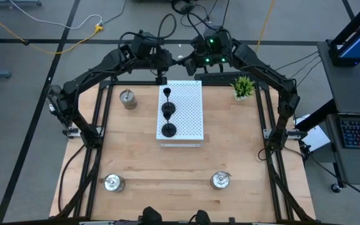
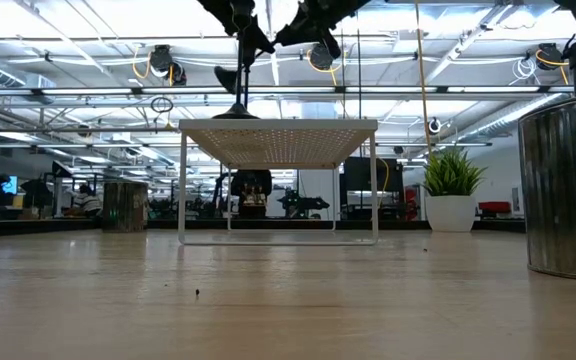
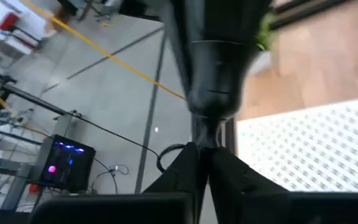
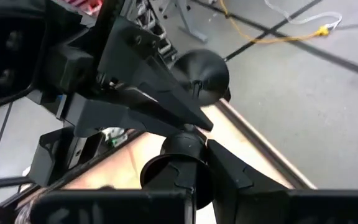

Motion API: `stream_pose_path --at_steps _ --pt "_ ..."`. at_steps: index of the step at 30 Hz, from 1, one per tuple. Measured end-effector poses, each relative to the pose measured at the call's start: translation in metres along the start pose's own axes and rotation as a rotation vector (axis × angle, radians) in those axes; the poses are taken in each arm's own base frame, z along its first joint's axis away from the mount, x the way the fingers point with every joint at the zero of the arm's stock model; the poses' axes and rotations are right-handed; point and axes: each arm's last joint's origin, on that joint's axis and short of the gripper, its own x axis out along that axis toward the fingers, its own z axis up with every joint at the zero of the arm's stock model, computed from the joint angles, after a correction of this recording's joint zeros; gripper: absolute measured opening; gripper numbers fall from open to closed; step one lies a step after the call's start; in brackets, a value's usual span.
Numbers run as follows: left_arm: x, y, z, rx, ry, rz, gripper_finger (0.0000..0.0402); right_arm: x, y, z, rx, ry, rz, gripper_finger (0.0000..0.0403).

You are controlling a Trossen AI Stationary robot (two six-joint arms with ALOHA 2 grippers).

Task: Pick & Place candle stick holders
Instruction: Put the black candle holder on the shelf aligned with the other black candle holder

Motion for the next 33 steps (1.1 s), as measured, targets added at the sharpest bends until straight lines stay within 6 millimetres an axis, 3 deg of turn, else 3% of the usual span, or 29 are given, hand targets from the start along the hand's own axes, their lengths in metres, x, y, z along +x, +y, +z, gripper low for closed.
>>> stream_pose_path --at_steps 11,17,25,33 --pt "-0.001 -0.003 -0.001 0.029 0.070 0.030 0.0013 0.002 0.002 0.001 -0.007 -0.016 0.009 0.0012" --pt "-0.001 -0.002 -0.004 0.015 0.124 0.064 0.0013 0.002 0.004 0.003 -0.015 -0.035 0.041 0.0076" --pt "-0.003 0.005 -0.014 -0.033 0.214 0.133 0.0013 -0.016 0.010 0.009 -0.030 -0.075 0.053 0.0134" --pt "-0.004 0.013 -0.022 -0.159 0.153 0.063 0.0013 -0.040 0.012 0.013 -0.065 -0.086 0.033 0.0135"
